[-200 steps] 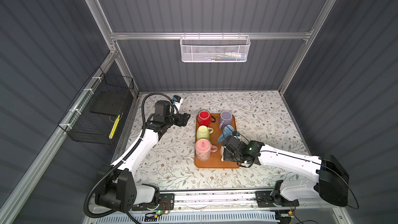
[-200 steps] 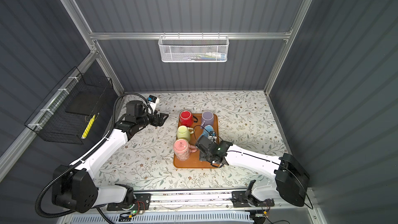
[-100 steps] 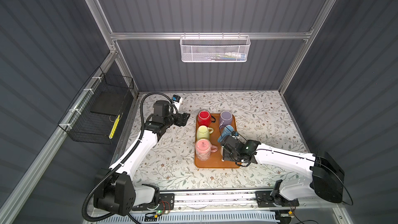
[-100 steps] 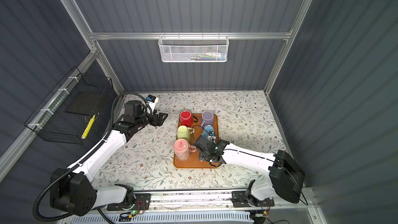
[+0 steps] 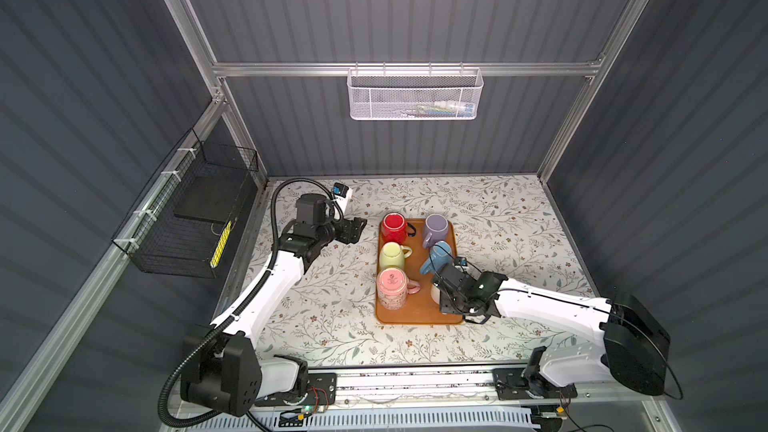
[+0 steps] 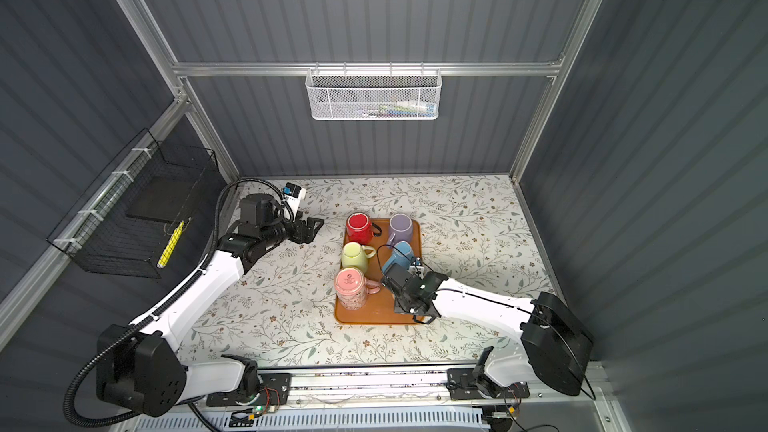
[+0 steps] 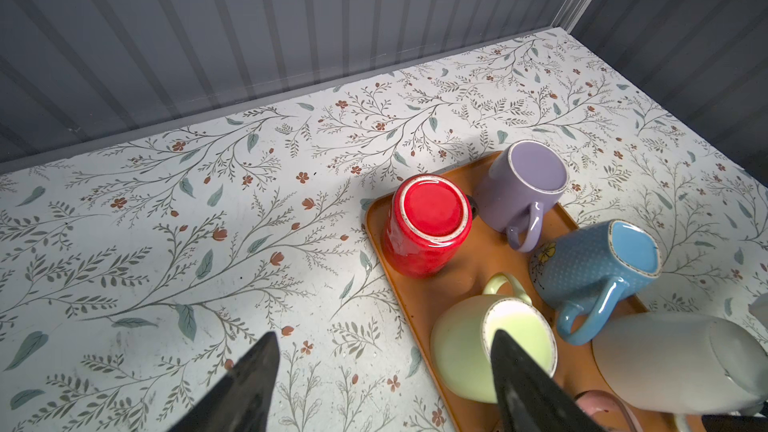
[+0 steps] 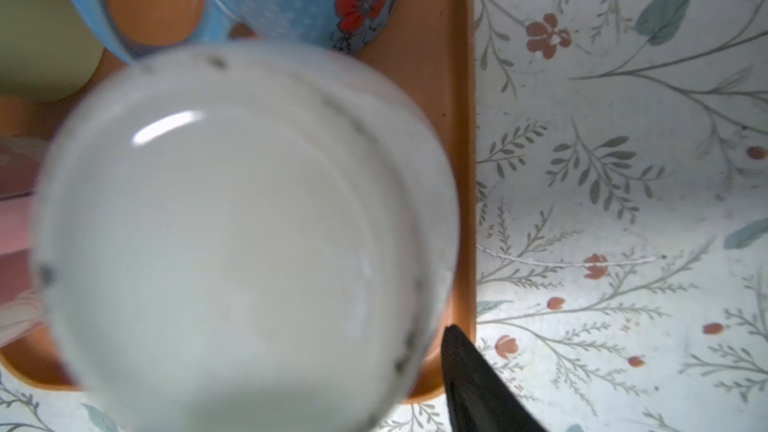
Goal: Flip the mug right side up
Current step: 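Lower the right gripper onto the white mug and close on it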
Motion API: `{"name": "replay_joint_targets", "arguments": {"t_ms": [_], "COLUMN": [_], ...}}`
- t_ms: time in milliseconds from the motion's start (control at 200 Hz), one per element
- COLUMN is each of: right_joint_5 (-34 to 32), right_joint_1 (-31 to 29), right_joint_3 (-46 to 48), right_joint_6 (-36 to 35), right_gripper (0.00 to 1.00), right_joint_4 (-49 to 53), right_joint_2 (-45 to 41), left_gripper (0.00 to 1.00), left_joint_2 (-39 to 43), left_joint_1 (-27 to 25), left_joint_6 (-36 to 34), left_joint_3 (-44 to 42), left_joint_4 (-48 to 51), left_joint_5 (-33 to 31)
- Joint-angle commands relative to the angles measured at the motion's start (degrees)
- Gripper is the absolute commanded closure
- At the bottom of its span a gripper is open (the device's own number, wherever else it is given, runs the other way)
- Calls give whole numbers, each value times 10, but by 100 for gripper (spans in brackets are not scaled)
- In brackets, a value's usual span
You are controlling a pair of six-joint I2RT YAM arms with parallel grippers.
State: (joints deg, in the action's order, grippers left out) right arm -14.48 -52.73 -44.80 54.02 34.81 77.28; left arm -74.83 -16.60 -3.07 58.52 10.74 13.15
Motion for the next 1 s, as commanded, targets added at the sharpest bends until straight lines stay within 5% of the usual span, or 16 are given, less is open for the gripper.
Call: {"name": "replay_joint_targets", "arguments": {"t_ms": [0,570,990], "right_joint_5": [16,40,23], "right_joint_1": [3,1,-1], "right_joint_3": [11,44,58], "right_joint_6": [-51,-81,-63], "right_gripper": [44,50,68], "right_joint_4": [-22,-88,-90], "right_joint_2": [-16,40,39], "left_gripper": [21,23,23], "left_joint_2": [10,3,6], "left_joint_1": [-5,-5,-5], "left_joint_6": [-13,-22,-24], "left_joint_3": [-5,-1,-3], "left_joint_4": [9,13,13], "left_joint_5": [8,7,4]}}
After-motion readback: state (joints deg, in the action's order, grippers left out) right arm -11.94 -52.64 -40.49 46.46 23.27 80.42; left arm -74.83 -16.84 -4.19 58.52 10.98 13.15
